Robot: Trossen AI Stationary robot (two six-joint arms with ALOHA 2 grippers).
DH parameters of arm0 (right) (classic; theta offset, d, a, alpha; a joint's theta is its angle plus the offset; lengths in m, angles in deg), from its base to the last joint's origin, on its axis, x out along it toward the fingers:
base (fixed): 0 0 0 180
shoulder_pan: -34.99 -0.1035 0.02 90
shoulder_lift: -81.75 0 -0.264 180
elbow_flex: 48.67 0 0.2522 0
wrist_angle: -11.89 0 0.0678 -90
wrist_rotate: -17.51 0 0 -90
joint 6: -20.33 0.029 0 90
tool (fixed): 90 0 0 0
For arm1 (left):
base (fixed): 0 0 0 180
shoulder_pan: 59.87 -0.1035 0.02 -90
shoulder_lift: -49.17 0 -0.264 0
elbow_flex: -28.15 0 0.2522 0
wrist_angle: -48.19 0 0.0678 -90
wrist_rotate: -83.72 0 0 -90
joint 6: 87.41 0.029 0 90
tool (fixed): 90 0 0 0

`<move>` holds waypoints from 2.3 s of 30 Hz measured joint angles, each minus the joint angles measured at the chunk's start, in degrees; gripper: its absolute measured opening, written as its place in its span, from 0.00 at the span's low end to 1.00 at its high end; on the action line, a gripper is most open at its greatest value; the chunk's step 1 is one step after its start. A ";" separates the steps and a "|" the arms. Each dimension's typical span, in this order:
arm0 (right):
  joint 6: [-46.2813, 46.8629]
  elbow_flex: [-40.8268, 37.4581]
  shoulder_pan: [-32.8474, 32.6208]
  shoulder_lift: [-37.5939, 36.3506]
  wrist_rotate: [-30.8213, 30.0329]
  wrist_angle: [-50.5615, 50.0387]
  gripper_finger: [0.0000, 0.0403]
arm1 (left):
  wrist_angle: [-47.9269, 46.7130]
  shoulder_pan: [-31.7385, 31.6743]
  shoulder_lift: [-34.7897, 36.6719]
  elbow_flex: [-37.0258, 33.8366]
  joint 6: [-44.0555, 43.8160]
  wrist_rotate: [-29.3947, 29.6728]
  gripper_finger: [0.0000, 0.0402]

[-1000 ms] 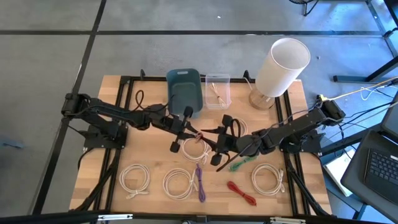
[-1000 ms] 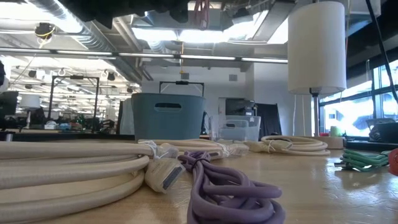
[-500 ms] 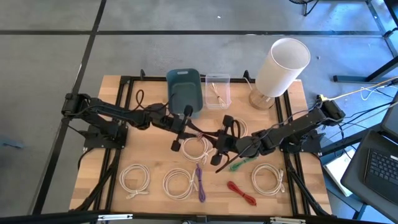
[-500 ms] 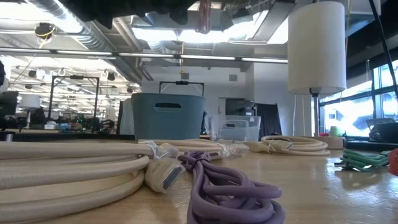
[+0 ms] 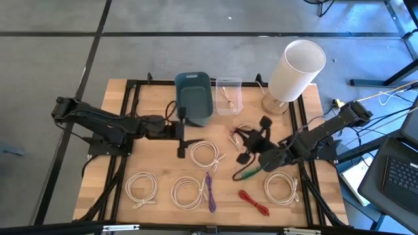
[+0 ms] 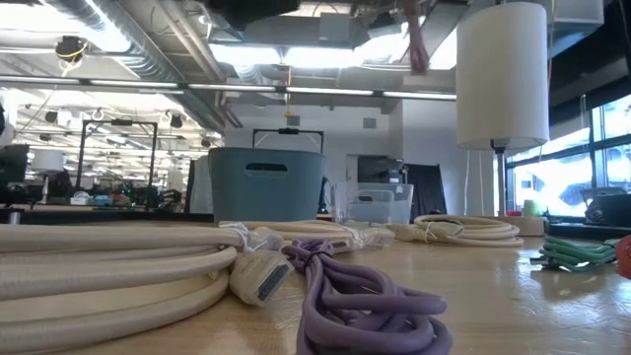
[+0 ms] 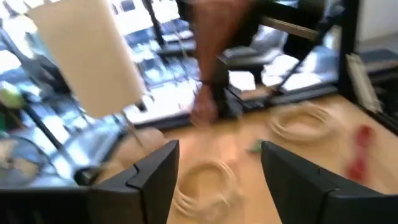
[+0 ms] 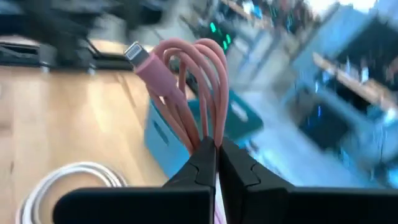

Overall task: Pick & Place USB Port
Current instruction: Put the pink charger cable into the transparent bin

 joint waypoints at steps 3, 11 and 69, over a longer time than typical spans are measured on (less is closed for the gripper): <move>10.60 0.00 3.87 -1.02 2.28 -9.09 0.00 | -8.52 1.88 1.98 -0.02 -4.14 0.43 0.55; 3.28 0.01 26.14 -1.15 26.00 0.07 0.00 | -15.95 4.48 1.69 -0.11 -7.70 11.15 0.56; 7.59 56.20 57.30 37.80 51.86 -46.11 0.00 | -20.41 4.64 1.69 -0.11 -12.69 12.41 0.56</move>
